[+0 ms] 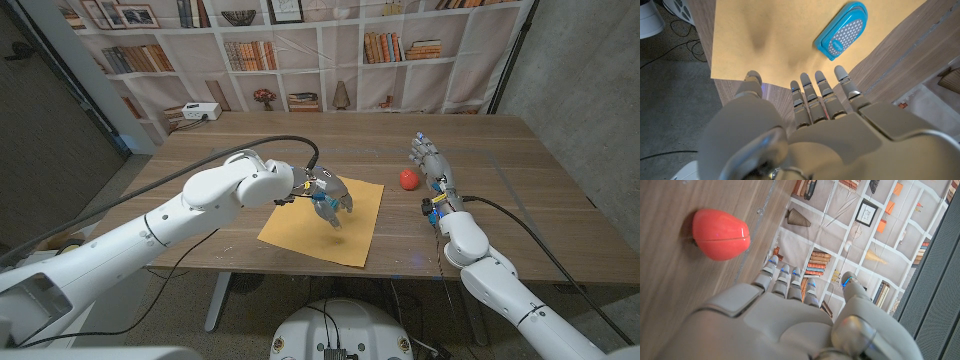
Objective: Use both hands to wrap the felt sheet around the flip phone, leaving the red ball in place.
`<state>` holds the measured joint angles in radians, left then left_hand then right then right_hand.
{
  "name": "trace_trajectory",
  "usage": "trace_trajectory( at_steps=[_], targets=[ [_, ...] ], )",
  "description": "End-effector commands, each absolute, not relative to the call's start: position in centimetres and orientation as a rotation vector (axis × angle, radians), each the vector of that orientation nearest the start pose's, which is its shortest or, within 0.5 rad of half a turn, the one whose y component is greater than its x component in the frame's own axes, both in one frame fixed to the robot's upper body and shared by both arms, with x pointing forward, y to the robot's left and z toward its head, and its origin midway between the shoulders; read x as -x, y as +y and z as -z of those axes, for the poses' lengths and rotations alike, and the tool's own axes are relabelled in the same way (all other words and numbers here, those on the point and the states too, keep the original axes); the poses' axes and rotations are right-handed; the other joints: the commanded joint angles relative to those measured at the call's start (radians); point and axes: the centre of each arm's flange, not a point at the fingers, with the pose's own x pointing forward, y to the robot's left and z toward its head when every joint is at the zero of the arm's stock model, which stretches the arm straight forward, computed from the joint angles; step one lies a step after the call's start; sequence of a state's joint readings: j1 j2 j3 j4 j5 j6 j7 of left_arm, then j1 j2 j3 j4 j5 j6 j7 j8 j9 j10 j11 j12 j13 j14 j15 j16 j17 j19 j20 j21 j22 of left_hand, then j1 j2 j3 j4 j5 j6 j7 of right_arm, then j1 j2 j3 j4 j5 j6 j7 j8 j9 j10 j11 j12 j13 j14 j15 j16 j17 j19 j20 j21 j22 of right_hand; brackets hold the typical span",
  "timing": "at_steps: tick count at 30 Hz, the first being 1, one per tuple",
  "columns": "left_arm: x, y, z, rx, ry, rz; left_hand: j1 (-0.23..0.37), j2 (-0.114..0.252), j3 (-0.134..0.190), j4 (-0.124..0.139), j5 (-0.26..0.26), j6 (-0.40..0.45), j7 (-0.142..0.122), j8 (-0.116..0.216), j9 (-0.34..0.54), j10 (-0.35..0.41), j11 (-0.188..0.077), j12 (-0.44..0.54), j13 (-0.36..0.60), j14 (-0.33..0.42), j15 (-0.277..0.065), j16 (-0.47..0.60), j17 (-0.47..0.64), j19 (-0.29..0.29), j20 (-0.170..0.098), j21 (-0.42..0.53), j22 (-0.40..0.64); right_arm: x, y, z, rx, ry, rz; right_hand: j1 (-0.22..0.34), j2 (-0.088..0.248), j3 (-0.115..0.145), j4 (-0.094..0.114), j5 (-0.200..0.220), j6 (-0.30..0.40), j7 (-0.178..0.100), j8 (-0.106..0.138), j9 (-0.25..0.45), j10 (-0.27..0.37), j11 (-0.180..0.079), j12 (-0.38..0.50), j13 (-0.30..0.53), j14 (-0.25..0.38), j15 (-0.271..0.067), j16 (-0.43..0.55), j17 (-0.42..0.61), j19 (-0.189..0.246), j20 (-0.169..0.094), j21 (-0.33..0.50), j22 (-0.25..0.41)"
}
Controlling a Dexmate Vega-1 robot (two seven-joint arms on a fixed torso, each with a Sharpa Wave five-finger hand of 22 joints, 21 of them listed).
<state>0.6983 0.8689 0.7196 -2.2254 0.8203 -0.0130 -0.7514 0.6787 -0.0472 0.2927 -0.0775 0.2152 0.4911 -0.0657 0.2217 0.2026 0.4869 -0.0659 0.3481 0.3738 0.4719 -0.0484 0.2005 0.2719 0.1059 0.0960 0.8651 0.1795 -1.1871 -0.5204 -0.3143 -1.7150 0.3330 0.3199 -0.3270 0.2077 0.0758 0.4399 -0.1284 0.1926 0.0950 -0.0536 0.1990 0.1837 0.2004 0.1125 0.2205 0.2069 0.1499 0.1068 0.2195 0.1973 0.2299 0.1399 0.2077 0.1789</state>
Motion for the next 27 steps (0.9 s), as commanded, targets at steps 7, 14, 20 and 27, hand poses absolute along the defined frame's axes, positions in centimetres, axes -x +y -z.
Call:
trace_trajectory(
  at_steps=[7, 14, 20, 27],
  targets=[
    [-45.8, 7.7, 0.5, -2.272, -0.661, 0.506, 0.08, -0.036, 0.002, -0.056, 0.039, -0.028, -0.036, -0.01, 0.004, -0.046, -0.025, -0.002, 0.008, -0.056, -0.04, -0.011, -0.012, 0.0, -0.014, -0.024, 0.002, -55.4, -25.4, 7.8, 0.05, -0.712, -0.025, -0.007, 0.001, 0.0, 0.001, 0.003, 0.003, 0.003, -0.003, 0.003, 0.01, 0.003, -0.003, 0.004, 0.005, 0.001, -0.002, 0.005, 0.011, -0.001, 0.003, 0.004],
    [-45.6, 7.7, 1.0, -2.378, -0.505, 0.412, 0.089, -0.029, -0.001, -0.056, 0.046, -0.03, -0.044, -0.009, 0.005, -0.055, -0.03, -0.002, 0.01, -0.075, -0.041, -0.007, -0.007, 0.0, -0.02, -0.03, 0.002, -55.7, -25.3, 7.9, 0.047, -0.709, -0.033, -0.009, 0.002, -0.001, 0.003, 0.003, 0.005, 0.003, -0.003, 0.003, 0.009, 0.004, -0.004, 0.004, 0.005, 0.001, -0.002, 0.006, 0.01, -0.001, 0.002, 0.004],
    [-45.6, 7.9, 2.2, -2.434, -0.356, 0.386, 0.084, -0.026, -0.009, -0.05, 0.052, -0.017, -0.029, -0.002, 0.006, -0.034, -0.03, 0.013, 0.013, -0.054, -0.045, 0.01, -0.001, 0.027, -0.024, -0.027, 0.003, -56.2, -25.1, 7.9, 0.045, -0.711, -0.045, -0.011, 0.003, -0.001, 0.003, 0.003, 0.005, 0.003, -0.003, 0.003, 0.01, 0.004, -0.004, 0.004, 0.005, 0.001, -0.002, 0.006, 0.01, -0.001, 0.002, 0.004],
    [-45.1, 8.3, 3.0, -2.487, -0.306, 0.296, 0.103, -0.023, -0.007, -0.057, 0.06, 0.015, -0.032, 0.014, 0.009, -0.023, -0.037, 0.025, 0.018, -0.045, -0.05, 0.017, 0.003, 0.038, -0.033, -0.029, 0.004, -56.8, -25.0, 8.0, 0.038, -0.707, -0.06, -0.012, 0.005, -0.002, 0.005, 0.003, 0.005, 0.002, -0.003, 0.003, 0.01, 0.002, -0.004, 0.004, 0.005, 0.002, -0.002, 0.007, 0.01, -0.001, 0.002, 0.004]
  ],
)
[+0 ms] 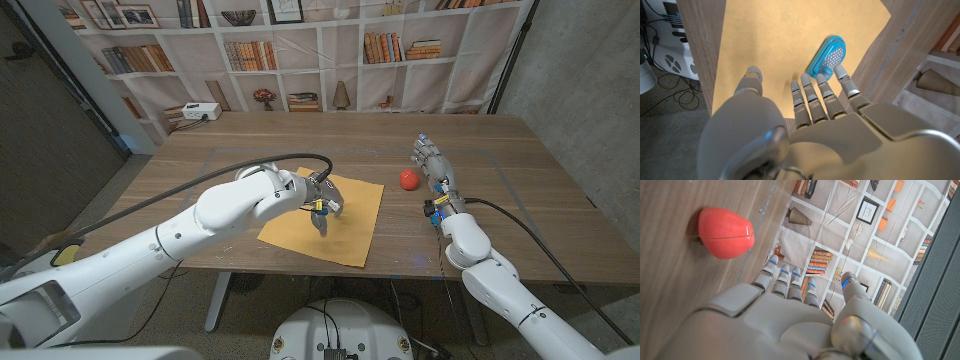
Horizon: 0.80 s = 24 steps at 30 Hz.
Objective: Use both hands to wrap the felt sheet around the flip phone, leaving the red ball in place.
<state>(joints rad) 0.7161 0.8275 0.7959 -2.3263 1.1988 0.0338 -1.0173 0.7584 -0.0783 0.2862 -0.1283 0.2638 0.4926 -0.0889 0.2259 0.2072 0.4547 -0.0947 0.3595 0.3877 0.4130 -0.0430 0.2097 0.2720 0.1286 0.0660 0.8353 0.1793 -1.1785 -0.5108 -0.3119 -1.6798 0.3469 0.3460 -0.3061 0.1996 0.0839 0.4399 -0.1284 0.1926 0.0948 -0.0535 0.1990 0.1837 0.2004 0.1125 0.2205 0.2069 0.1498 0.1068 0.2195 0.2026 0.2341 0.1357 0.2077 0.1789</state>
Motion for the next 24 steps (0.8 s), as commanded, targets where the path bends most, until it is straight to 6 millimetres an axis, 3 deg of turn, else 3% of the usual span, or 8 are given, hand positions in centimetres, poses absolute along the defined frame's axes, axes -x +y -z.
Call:
trace_trajectory(
  at_steps=[1, 3, 4, 9, 14, 17, 21, 24],
  targets=[
    [-45.0, 8.3, 3.1, -2.499, -0.292, 0.277, 0.028, 0.009, -0.001, -0.009, 0.013, 0.002, -0.013, 0.005, 0.005, 0.008, -0.009, 0.015, 0.006, 0.012, -0.056, 0.008, 0.005, 0.014, -0.004, 0.0, 0.005, -56.9, -25.0, 8.0, 0.039, -0.706, -0.061, -0.004, -0.003, -0.002, 0.004, 0.003, 0.005, 0.002, -0.003, 0.003, 0.01, 0.002, -0.004, 0.004, 0.005, 0.002, -0.002, 0.001, 0.006, 0.003, 0.002, 0.004],
    [-44.9, 8.3, 3.4, -2.516, -0.266, 0.239, 0.032, 0.01, -0.005, -0.008, 0.014, -0.028, -0.025, -0.005, 0.006, -0.008, -0.013, 0.013, 0.009, -0.001, -0.055, 0.007, 0.01, 0.005, -0.003, -0.006, 0.005, -57.0, -24.9, 8.0, 0.04, -0.704, -0.067, -0.005, -0.003, -0.003, 0.005, 0.003, 0.006, 0.002, -0.003, 0.003, 0.01, 0.002, -0.005, 0.004, 0.005, 0.002, -0.002, 0.002, 0.006, 0.004, 0.002, 0.004],
    [-44.9, 8.3, 3.5, -2.524, -0.244, 0.218, 0.033, 0.01, -0.011, -0.007, 0.015, -0.043, -0.027, -0.009, 0.007, -0.026, -0.033, 0.011, 0.012, -0.012, -0.05, 0.006, 0.015, -0.005, 0.0, -0.012, 0.006, -57.1, -24.9, 8.0, 0.039, -0.704, -0.07, -0.005, -0.003, -0.003, 0.005, 0.003, 0.006, 0.003, -0.003, 0.003, 0.01, 0.001, -0.005, 0.004, 0.005, 0.002, -0.002, 0.002, 0.007, 0.004, 0.002, 0.004],
    [-45.2, 9.1, 3.2, -2.485, -0.159, 0.071, 0.009, 0.004, -0.035, 0.009, 0.016, -0.102, -0.023, -0.024, 0.01, -0.076, -0.016, 0.005, 0.022, -0.054, -0.03, -0.001, 0.025, -0.022, 0.01, -0.025, 0.008, -57.5, -24.9, 8.1, 0.04, -0.697, -0.083, -0.006, -0.002, -0.003, 0.005, 0.003, 0.007, 0.002, -0.003, 0.003, 0.011, 0.001, -0.005, 0.004, 0.005, 0.001, -0.002, 0.002, 0.006, 0.003, 0.002, 0.004],
    [-45.3, 11.0, 2.9, -2.328, -0.08, 0.021, -0.06, 0.02, -0.062, 0.051, 0.014, -0.115, 0.021, -0.022, 0.013, -0.087, 0.023, 0.018, 0.029, -0.04, -0.002, 0.009, 0.029, 0.028, 0.073, -0.017, 0.008, -57.9, -25.0, 8.1, 0.042, -0.693, -0.099, -0.006, -0.002, -0.003, 0.005, 0.003, 0.008, 0.003, -0.003, 0.003, 0.01, 0.0, -0.005, 0.004, 0.006, 0.001, -0.003, 0.002, 0.006, 0.004, 0.002, 0.004],
    [-45.3, 11.5, 3.0, -2.282, -0.052, -0.013, -0.1, 0.03, -0.075, 0.073, 0.008, -0.111, 0.038, -0.019, 0.014, -0.073, 0.044, 0.032, 0.033, -0.01, 0.005, 0.019, 0.027, 0.062, 0.069, -0.01, 0.007, -58.1, -25.0, 8.1, 0.044, -0.69, -0.108, -0.007, -0.002, -0.004, 0.006, 0.003, 0.008, 0.003, -0.003, 0.003, 0.011, 0.001, -0.005, 0.004, 0.005, 0.001, -0.003, 0.002, 0.006, 0.004, 0.002, 0.004],
    [-45.0, 12.8, 3.5, -2.168, 0.003, -0.041, -0.14, 0.041, -0.087, 0.095, -0.001, -0.082, 0.056, -0.009, 0.015, -0.042, 0.049, 0.053, 0.035, 0.035, 0.008, 0.03, 0.021, 0.105, 0.074, -0.004, 0.006, -58.7, -25.0, 7.9, 0.055, -0.681, -0.131, -0.008, -0.002, -0.004, 0.006, 0.003, 0.008, 0.002, -0.003, 0.003, 0.01, 0.001, -0.006, 0.004, 0.006, 0.001, -0.003, 0.002, 0.006, 0.003, 0.002, 0.004],
    [-44.8, 13.2, 4.1, -2.155, 0.048, -0.034, -0.146, 0.044, -0.089, 0.097, -0.004, -0.079, 0.059, -0.008, 0.015, -0.033, 0.051, 0.06, 0.036, 0.056, 0.006, 0.035, 0.018, 0.123, 0.074, -0.001, 0.005, -59.1, -25.0, 7.6, 0.057, -0.675, -0.142, -0.009, -0.002, -0.004, 0.006, 0.003, 0.008, 0.002, -0.003, 0.003, 0.011, 0.001, -0.006, 0.004, 0.006, 0.0, -0.003, 0.002, 0.006, 0.004, 0.002, 0.004]
  ],
)
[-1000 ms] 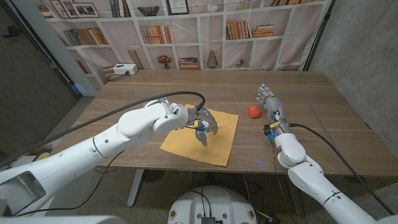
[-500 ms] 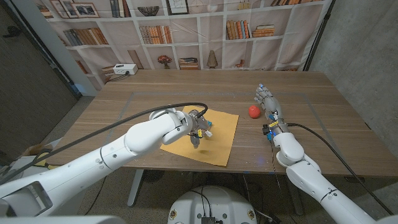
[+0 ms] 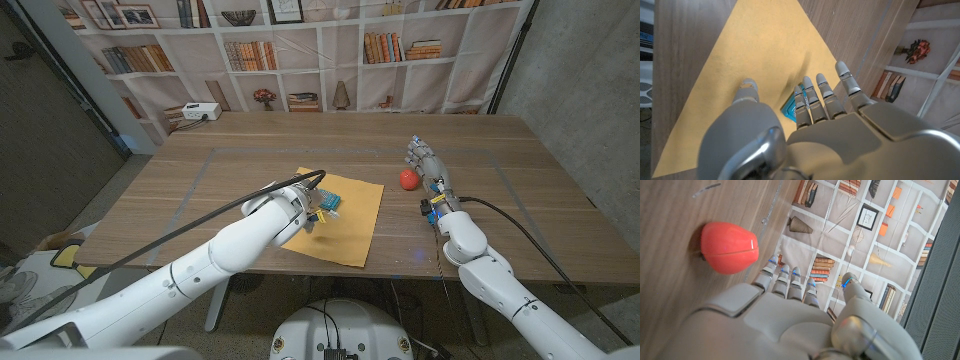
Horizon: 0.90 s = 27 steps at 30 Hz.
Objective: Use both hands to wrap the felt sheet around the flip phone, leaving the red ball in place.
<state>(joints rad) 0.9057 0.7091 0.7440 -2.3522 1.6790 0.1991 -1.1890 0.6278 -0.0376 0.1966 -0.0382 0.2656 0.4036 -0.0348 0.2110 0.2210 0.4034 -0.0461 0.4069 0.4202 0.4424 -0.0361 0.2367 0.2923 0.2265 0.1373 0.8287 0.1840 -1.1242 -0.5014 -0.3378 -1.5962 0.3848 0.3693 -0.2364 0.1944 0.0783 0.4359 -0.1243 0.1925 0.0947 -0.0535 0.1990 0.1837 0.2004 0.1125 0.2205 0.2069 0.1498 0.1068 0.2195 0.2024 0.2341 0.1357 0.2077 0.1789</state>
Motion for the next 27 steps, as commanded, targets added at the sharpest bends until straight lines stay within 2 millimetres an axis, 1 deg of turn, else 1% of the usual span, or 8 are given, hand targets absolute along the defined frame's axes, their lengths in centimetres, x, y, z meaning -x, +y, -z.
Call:
trace_trajectory(
  at_steps=[1, 7, 11, 15, 20, 22, 25, 27],
  targets=[
    [-44.6, 13.3, 4.2, -2.154, 0.063, -0.027, -0.015, 0.002, 0.001, 0.007, -0.006, 0.012, 0.006, 0.007, 0.001, 0.02, 0.002, 0.013, 0.003, 0.028, -0.003, 0.007, -0.003, 0.027, 0.002, 0.006, 0.001, -59.2, -25.0, 7.4, 0.065, -0.676, -0.149, -0.004, 0.004, 0.0, 0.003, 0.003, 0.009, 0.002, -0.003, 0.003, 0.011, 0.002, -0.006, 0.004, 0.005, 0.0, -0.003, 0.002, 0.006, 0.004, 0.002, 0.004],
    [-43.9, 13.4, 4.9, -2.196, 0.121, -0.048, 0.034, -0.028, 0.003, -0.032, -0.005, 0.024, -0.012, 0.011, 0.0, 0.017, -0.027, 0.017, 0.002, 0.024, -0.021, -0.008, -0.019, 0.008, -0.022, -0.012, -0.001, -59.9, -24.8, 6.7, 0.079, -0.674, -0.172, -0.005, 0.005, -0.001, 0.003, 0.003, 0.008, 0.003, -0.003, 0.003, 0.01, 0.001, -0.006, 0.004, 0.005, 0.0, -0.003, 0.002, 0.006, 0.004, 0.002, 0.004],
    [-43.5, 13.5, 5.1, -2.237, 0.132, -0.08, 0.07, -0.049, 0.004, -0.059, 0.0, 0.021, -0.024, 0.011, -0.001, 0.008, -0.037, 0.017, 0.002, 0.016, -0.031, -0.016, -0.026, -0.004, -0.028, -0.022, -0.001, -60.2, -24.7, 6.5, 0.081, -0.671, -0.182, -0.005, 0.005, -0.001, 0.003, 0.003, 0.009, 0.003, -0.003, 0.003, 0.01, 0.002, -0.007, 0.004, 0.006, 0.0, -0.003, 0.002, 0.006, 0.003, 0.002, 0.004],
    [-43.6, 13.8, 5.4, -2.254, 0.174, -0.078, 0.109, -0.063, 0.006, -0.082, 0.009, 0.01, -0.046, 0.008, -0.002, -0.006, -0.053, 0.015, 0.002, 0.008, -0.04, -0.021, -0.028, -0.02, -0.035, -0.034, 0.0, -60.5, -24.7, 6.5, 0.075, -0.665, -0.183, -0.006, 0.005, -0.001, 0.003, 0.003, 0.009, 0.003, -0.003, 0.003, 0.012, 0.002, -0.006, 0.004, 0.006, 0.0, -0.003, 0.002, 0.007, 0.003, 0.002, 0.004],
    [-44.0, 14.1, 5.9, -2.319, 0.211, -0.094, 0.133, -0.078, -0.003, -0.092, 0.022, -0.046, -0.051, -0.009, -0.001, -0.052, -0.052, 0.004, 0.004, -0.06, -0.032, -0.042, -0.025, -0.058, -0.043, -0.057, 0.002, -60.6, -24.7, 6.6, 0.079, -0.665, -0.182, -0.007, 0.007, -0.001, 0.004, 0.003, 0.012, 0.005, -0.003, 0.003, 0.012, 0.003, -0.006, 0.004, 0.007, 0.0, -0.003, 0.003, 0.008, 0.001, 0.002, 0.004],
    [-44.1, 14.3, 6.1, -2.335, 0.214, -0.093, 0.141, -0.075, -0.003, -0.094, 0.027, -0.057, -0.052, -0.012, -0.001, -0.065, -0.055, 0.001, 0.004, -0.071, -0.029, -0.042, -0.024, -0.065, -0.044, -0.062, 0.003, -60.7, -24.7, 6.7, 0.077, -0.662, -0.179, -0.007, 0.007, -0.001, 0.004, 0.003, 0.013, 0.005, -0.002, 0.003, 0.012, 0.002, -0.006, 0.004, 0.007, 0.0, -0.003, 0.002, 0.009, 0.0, 0.003, 0.004],
    [-44.3, 14.4, 6.6, -2.366, 0.223, -0.106, 0.152, -0.077, -0.01, -0.094, 0.036, -0.115, -0.049, -0.027, 0.0, -0.097, -0.055, -0.006, 0.006, -0.097, -0.027, -0.043, -0.02, -0.082, -0.048, -0.075, 0.004, -60.8, -24.7, 6.8, 0.068, -0.658, -0.173, -0.007, 0.008, 0.0, 0.005, 0.003, 0.013, 0.006, -0.002, 0.003, 0.013, 0.004, -0.006, 0.004, 0.008, 0.0, -0.003, 0.002, 0.01, 0.0, 0.003, 0.004],
    [-44.5, 14.5, 7.2, -2.397, 0.208, -0.121, 0.152, -0.075, -0.011, -0.092, 0.037, -0.118, -0.052, -0.025, 0.0, -0.096, -0.06, -0.004, 0.006, -0.1, -0.031, -0.041, -0.019, -0.085, -0.054, -0.077, 0.004, -60.8, -24.7, 6.9, 0.069, -0.657, -0.174, -0.007, 0.008, 0.0, 0.004, 0.003, 0.014, 0.006, -0.002, 0.003, 0.015, 0.005, -0.006, 0.004, 0.009, 0.0, -0.003, 0.002, 0.01, -0.001, 0.003, 0.004]
  ],
)
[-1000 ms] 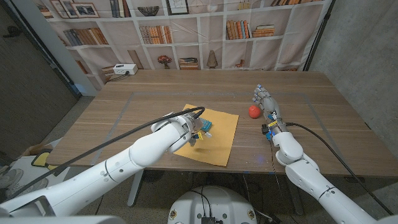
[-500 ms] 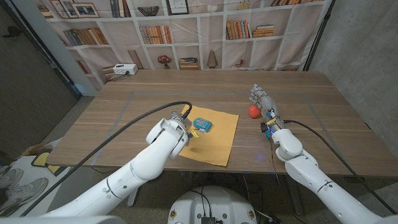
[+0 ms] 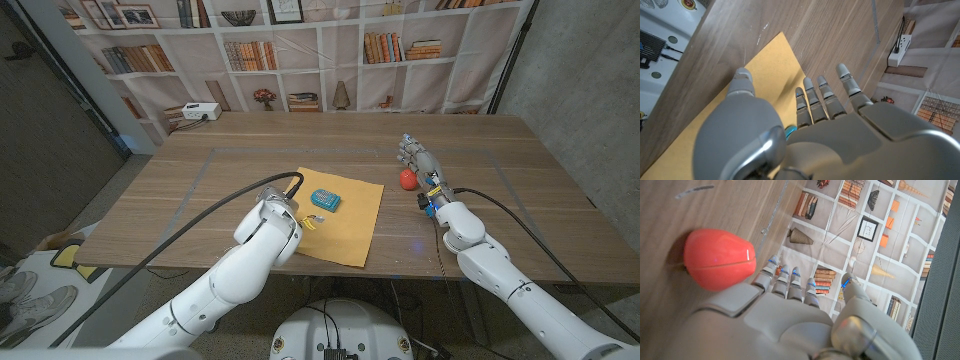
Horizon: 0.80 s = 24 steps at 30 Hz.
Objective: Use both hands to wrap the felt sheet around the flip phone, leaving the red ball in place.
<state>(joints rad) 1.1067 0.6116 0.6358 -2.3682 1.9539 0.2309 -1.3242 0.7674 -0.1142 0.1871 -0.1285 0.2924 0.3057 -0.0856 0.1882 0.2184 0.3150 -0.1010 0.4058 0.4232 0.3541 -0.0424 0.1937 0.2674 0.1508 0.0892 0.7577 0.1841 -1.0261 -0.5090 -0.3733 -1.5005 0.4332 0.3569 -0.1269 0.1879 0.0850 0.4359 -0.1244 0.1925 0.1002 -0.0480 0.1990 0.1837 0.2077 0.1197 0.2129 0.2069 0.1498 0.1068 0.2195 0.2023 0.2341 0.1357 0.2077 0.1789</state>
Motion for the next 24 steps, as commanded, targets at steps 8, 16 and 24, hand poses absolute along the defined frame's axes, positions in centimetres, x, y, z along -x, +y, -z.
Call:
trace_trajectory(
  at_steps=[8, 16, 24],
  targets=[
    [-45.4, 15.2, 8.8, -2.468, 0.128, -0.194, 0.057, 0.03, 0.012, -0.009, 0.027, -0.033, -0.015, 0.007, 0.003, 0.0, -0.035, 0.011, 0.005, -0.007, -0.047, 0.014, 0.012, 0.006, -0.027, -0.008, 0.005, -61.0, -24.5, 7.3, 0.07, -0.647, -0.174, -0.001, 0.002, 0.0, 0.005, 0.004, 0.01, 0.0, -0.002, 0.003, 0.008, -0.004, 0.002, 0.005, 0.009, -0.001, -0.004, 0.002, 0.01, -0.001, 0.003, 0.004],
    [-47.0, 16.6, 10.0, -2.486, 0.114, -0.164, 0.095, 0.046, 0.02, -0.014, 0.038, 0.039, -0.045, 0.041, 0.002, 0.047, -0.067, 0.04, 0.005, 0.035, -0.082, 0.034, 0.019, 0.035, -0.047, -0.001, 0.007, -60.7, -24.7, 7.1, 0.071, -0.653, -0.159, -0.002, 0.002, 0.001, 0.004, 0.004, 0.009, 0.0, -0.003, 0.003, 0.009, -0.001, 0.002, 0.005, 0.009, -0.001, -0.005, 0.001, 0.01, -0.001, 0.003, 0.004],
    [-47.9, 16.9, 11.0, -2.46, -0.01, -0.078, 0.112, 0.138, 0.053, 0.005, 0.032, 0.187, -0.086, 0.099, -0.004, 0.147, -0.086, 0.076, -0.013, 0.117, -0.137, 0.059, 0.031, 0.075, -0.069, 0.013, 0.009, -60.4, -24.9, 6.9, 0.095, -0.654, -0.146, -0.002, 0.0, 0.001, 0.003, 0.004, 0.01, 0.0, -0.003, 0.003, 0.011, -0.001, 0.002, 0.005, 0.01, -0.001, -0.005, 0.001, 0.01, 0.0, 0.003, 0.004]
  ],
)
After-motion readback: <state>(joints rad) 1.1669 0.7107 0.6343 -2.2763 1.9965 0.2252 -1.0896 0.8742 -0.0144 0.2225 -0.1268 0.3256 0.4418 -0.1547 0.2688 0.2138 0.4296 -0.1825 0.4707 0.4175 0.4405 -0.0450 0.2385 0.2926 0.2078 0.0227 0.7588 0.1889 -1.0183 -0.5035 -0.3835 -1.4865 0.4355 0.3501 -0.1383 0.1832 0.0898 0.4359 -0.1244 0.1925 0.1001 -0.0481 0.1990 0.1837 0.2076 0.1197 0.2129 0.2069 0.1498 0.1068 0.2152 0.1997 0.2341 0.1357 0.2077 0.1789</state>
